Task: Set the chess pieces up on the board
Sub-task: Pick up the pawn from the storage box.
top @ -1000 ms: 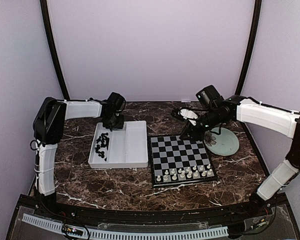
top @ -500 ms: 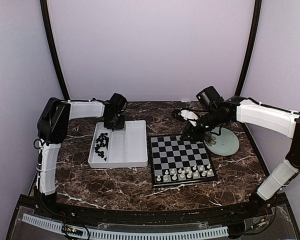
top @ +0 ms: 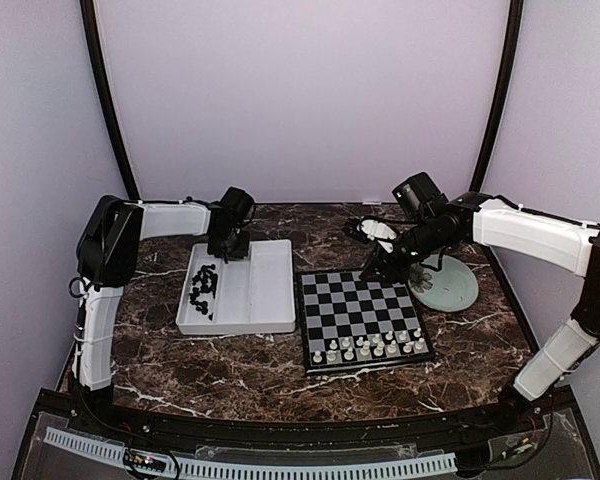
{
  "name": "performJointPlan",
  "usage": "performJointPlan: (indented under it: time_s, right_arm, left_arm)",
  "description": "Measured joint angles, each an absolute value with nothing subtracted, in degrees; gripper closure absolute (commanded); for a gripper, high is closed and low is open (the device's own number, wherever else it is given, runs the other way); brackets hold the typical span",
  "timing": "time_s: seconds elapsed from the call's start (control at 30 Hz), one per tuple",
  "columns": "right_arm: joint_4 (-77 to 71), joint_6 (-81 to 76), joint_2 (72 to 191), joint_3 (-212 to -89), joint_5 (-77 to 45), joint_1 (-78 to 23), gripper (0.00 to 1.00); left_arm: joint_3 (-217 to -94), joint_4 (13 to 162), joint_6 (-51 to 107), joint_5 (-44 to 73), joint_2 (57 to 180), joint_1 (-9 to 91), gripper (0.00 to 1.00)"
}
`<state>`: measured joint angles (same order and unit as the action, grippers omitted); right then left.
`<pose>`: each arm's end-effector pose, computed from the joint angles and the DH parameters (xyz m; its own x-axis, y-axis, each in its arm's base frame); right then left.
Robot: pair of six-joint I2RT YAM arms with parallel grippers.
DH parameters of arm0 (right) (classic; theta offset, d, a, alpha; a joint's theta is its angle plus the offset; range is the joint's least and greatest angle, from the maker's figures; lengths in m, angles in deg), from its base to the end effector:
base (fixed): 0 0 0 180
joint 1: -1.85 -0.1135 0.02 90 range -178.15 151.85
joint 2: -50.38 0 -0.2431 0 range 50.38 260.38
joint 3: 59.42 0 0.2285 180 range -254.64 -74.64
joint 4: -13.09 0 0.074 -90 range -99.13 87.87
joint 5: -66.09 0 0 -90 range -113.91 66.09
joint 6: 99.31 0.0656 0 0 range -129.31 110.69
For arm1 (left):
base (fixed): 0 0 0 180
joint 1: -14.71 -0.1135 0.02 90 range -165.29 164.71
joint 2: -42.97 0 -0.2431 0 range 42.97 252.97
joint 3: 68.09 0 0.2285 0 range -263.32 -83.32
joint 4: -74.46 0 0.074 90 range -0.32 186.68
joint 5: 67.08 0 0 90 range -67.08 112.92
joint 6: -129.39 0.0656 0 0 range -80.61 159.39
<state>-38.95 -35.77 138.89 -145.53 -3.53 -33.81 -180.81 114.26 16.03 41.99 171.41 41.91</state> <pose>0.2473 0.2056 0.2367 -0.2749 -0.7113 -0.6469 -0.9311 0.3648 -0.0055 0.4261 -0.1949 0.1299 -0.7791 -0.0209 -0.6265 -0.0451 0.9987 0.0228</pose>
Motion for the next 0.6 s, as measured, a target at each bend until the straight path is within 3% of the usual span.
performJointPlan:
  time_s: [0.6]
  right_arm:
    - [-38.95, -35.71, 139.54, -145.53, -3.07, -33.81, 0.75]
  left_arm:
    - [-181.44, 111.96, 20.16, 43.28, 171.48, 41.87, 0.9]
